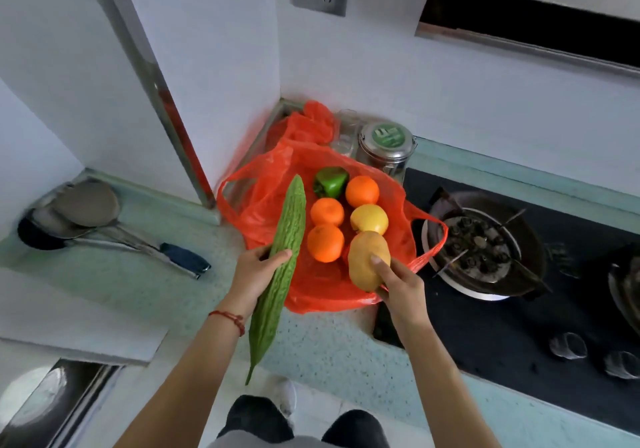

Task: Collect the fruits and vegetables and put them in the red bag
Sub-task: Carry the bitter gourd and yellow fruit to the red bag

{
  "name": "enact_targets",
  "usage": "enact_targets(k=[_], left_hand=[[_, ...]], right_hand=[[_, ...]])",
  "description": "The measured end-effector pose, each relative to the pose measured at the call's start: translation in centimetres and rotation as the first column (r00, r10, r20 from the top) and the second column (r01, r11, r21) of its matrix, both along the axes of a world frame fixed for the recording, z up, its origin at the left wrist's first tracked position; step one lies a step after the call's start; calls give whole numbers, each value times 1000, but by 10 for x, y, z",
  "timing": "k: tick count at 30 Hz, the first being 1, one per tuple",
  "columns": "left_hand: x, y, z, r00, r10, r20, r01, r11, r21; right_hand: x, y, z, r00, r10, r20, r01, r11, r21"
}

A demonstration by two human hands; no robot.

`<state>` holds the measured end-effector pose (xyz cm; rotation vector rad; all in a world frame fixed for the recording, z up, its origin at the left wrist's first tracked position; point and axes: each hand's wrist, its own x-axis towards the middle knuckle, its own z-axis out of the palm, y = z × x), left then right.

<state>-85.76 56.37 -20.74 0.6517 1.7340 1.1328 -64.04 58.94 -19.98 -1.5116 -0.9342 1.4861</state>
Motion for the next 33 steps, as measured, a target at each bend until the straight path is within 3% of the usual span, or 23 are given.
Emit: enact_targets(k=[9, 16, 33], left_hand=[[-18, 78, -28, 988, -97, -122, 89, 994, -67], [-11, 114, -41, 988, -63, -144, 50, 994, -94], [-8, 133, -54, 919, -109, -378, 56, 987, -150]], right_hand=[[-5, 40, -3, 998, -42, 52, 43, 999, -15], [2, 65, -7, 994, -37, 104, 34, 999, 21], [-6, 89, -13, 975, 15, 222, -25, 999, 42]])
